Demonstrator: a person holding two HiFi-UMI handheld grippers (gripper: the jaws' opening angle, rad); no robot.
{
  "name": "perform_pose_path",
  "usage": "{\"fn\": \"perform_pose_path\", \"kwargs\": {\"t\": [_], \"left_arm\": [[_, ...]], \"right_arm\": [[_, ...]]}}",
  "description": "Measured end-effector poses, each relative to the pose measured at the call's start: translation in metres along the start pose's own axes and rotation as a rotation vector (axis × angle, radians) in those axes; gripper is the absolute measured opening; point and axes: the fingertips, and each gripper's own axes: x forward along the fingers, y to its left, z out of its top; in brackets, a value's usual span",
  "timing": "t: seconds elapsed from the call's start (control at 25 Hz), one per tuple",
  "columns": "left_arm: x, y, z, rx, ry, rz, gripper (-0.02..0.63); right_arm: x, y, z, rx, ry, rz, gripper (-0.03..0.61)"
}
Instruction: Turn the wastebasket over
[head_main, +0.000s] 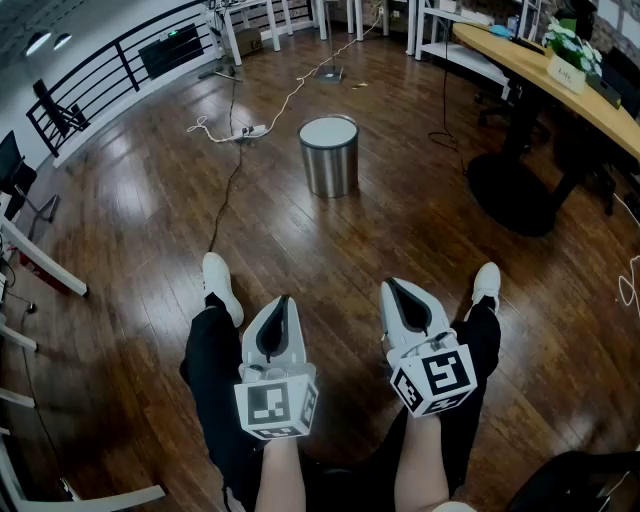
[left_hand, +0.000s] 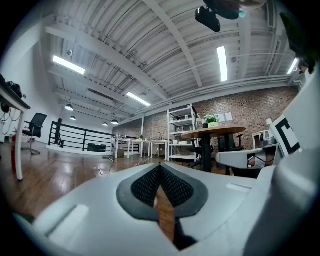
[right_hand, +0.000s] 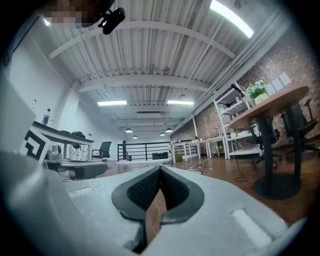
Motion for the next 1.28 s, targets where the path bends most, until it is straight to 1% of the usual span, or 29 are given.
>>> {"fn": "perform_pose_path", "kwargs": {"t": [0.16, 0.36, 0.44, 0.6, 0.8, 0.92, 1.04, 1.16, 1.28], "left_arm": [[0.023, 0.017, -0.005, 0.001, 0.021, -0.003, 0.017], [0.081, 0.041, -0.007, -0.014, 0.035, 0.009, 0.017], [0.103, 0.041, -0.003, -0.011, 0.038, -0.017, 0.017], [0.156, 0.047, 0.017, 0.008, -0.003, -0.068, 0.017], [0.222, 0.078, 0.033, 0.014, -0.023, -0.093, 0.017], [0.264, 0.098, 0.039, 0.009, -0.029, -0.077, 0.017], [0.309, 0.119, 0.046, 0.013, -0.031, -0.069, 0.017], [0.353, 0.140, 0.052, 0.020, -0.045, -0.058, 0.017], [0.396, 0.156, 0.057, 0.041, -0.063, -0.065, 0.017]], "right_arm": [[0.024, 0.008, -0.001, 0.005, 0.002, 0.014, -0.009], [0.074, -0.016, -0.007, -0.006, 0.024, -0.005, -0.009], [0.089, -0.029, -0.002, -0.011, 0.020, -0.028, -0.009], [0.130, -0.050, 0.016, -0.027, -0.001, -0.051, -0.009], [0.201, -0.059, 0.029, -0.049, -0.009, -0.032, -0.009], [0.250, -0.069, 0.039, -0.075, 0.003, 0.000, -0.009], [0.300, -0.084, 0.050, -0.068, 0.004, 0.019, -0.009], [0.350, -0.099, 0.056, -0.072, -0.005, 0.038, -0.009], [0.397, -0.113, 0.065, -0.087, -0.025, 0.045, -0.009]]}}
